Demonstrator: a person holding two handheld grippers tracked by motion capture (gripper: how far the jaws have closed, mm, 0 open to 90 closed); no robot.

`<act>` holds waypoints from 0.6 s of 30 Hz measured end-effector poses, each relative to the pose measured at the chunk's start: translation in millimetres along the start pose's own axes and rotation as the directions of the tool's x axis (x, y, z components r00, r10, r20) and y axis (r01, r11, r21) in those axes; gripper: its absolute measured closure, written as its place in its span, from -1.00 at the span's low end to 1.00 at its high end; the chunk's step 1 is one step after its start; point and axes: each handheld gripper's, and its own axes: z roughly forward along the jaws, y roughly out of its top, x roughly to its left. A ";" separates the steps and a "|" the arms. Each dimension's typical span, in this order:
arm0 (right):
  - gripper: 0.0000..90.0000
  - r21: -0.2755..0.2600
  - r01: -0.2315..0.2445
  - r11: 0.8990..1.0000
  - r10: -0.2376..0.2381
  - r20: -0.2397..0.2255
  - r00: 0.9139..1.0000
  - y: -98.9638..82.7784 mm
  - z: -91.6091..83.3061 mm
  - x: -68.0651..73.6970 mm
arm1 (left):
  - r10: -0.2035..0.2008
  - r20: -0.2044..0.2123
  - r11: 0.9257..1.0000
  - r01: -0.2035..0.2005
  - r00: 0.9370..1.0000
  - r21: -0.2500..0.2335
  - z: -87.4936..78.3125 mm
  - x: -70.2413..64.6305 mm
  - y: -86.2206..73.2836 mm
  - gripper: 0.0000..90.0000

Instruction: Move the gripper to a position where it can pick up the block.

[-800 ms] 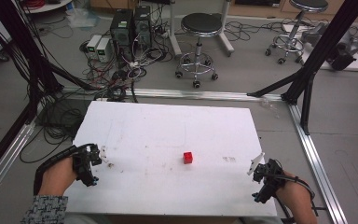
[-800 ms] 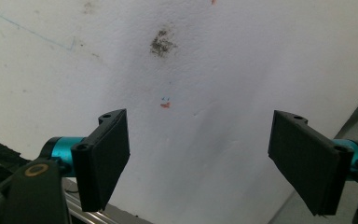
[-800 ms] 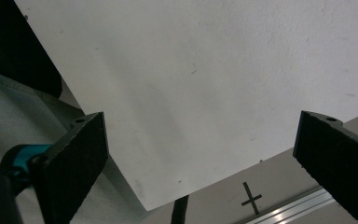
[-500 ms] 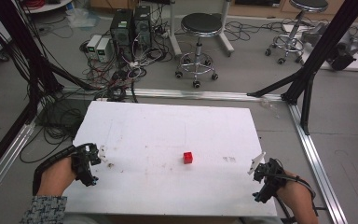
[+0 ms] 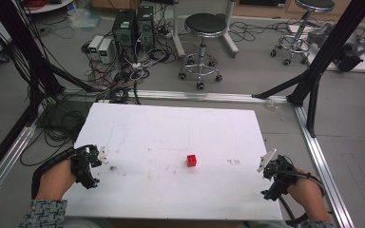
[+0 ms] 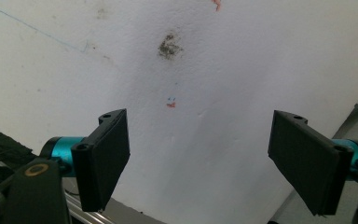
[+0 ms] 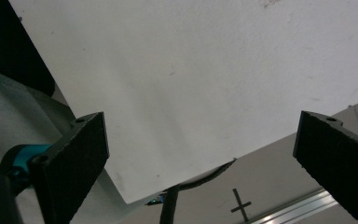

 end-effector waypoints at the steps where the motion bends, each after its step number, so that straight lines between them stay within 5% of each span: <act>1: -0.94 -0.003 0.004 1.000 -0.004 0.002 1.000 0.5 -2.6 -2.0 | -0.002 0.002 1.000 0.002 1.000 0.000 0.0 0.1 0.0 -0.54; 18: -0.94 0.001 0.138 0.990 -0.138 0.043 0.990 34.9 -50.1 -31.6 | -0.005 0.002 1.000 0.005 1.000 -0.007 -0.3 0.2 -0.1 -0.53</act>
